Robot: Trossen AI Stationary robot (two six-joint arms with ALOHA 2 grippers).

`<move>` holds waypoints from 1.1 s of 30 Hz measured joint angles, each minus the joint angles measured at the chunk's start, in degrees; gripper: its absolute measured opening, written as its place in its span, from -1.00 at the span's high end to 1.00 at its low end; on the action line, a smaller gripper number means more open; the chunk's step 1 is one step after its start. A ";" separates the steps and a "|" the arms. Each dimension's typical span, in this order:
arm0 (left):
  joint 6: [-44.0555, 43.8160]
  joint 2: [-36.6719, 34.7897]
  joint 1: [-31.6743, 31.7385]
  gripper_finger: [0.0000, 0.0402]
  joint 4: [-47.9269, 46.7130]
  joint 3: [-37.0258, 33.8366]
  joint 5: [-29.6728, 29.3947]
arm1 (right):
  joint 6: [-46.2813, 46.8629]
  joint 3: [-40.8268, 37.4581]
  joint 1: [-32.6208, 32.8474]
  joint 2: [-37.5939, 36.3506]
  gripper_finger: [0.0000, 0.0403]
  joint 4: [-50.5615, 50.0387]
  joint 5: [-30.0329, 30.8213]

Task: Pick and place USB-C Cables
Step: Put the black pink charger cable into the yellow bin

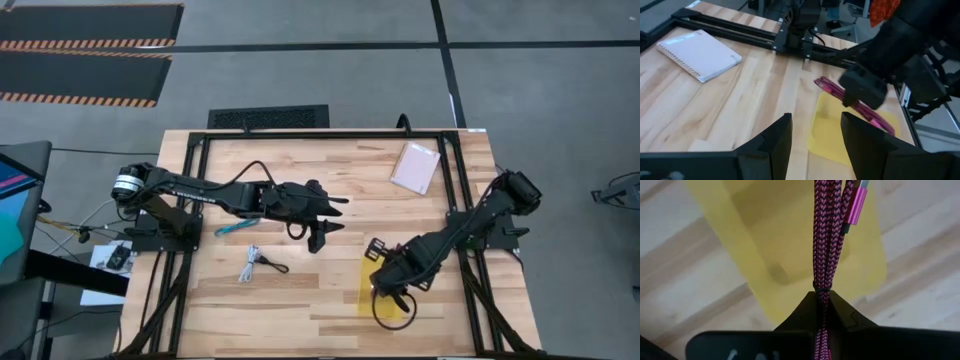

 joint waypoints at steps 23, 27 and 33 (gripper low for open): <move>2.47 0.00 -1.78 0.22 0.16 0.00 0.42 | 2.40 -1.67 4.89 0.39 0.82 14.02 -4.93; 2.95 0.00 -1.78 0.22 0.15 0.00 0.41 | 5.35 -4.03 4.44 0.39 0.82 17.25 -5.18; 3.99 0.00 -1.78 0.22 0.11 0.00 0.39 | 7.20 -6.67 3.47 0.42 0.82 16.54 -4.83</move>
